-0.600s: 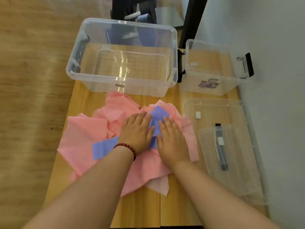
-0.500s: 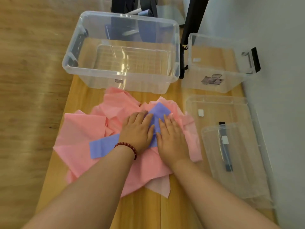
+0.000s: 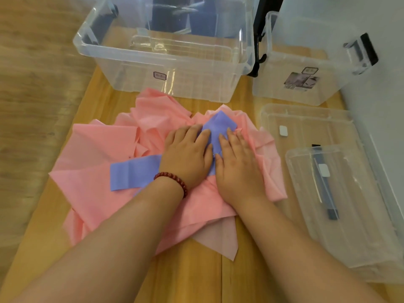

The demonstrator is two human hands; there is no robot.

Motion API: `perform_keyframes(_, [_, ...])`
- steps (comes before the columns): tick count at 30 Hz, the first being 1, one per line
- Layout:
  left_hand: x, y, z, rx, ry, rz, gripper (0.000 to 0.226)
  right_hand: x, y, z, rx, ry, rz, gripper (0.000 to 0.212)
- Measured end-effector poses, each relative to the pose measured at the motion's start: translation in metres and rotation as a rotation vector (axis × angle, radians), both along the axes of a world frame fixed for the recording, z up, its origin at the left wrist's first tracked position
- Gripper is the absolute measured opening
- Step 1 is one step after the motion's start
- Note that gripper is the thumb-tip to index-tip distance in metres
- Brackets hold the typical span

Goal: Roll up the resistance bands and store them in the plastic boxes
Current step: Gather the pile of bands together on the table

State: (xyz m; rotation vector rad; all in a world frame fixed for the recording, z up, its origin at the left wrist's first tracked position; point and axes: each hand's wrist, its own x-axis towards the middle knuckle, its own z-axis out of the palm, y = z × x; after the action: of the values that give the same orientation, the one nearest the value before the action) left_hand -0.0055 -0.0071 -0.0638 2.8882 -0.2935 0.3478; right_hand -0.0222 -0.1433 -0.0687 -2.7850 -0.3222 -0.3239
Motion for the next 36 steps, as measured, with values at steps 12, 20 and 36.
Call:
perform_keyframes(12, [-0.006,-0.003,-0.002,-0.018,0.003,0.032,0.057,-0.003,-0.002,0.01,-0.032,0.15,0.034,0.049])
perform_keyframes(20, [-0.006,-0.005,-0.002,0.016,-0.115,0.021,0.076,-0.005,-0.006,0.016,-0.047,0.172,0.058,0.051])
perform_keyframes(36, [-0.015,-0.004,0.0,-0.005,-0.242,-0.003,0.05,-0.006,-0.016,0.024,0.302,-0.08,-0.016,0.033])
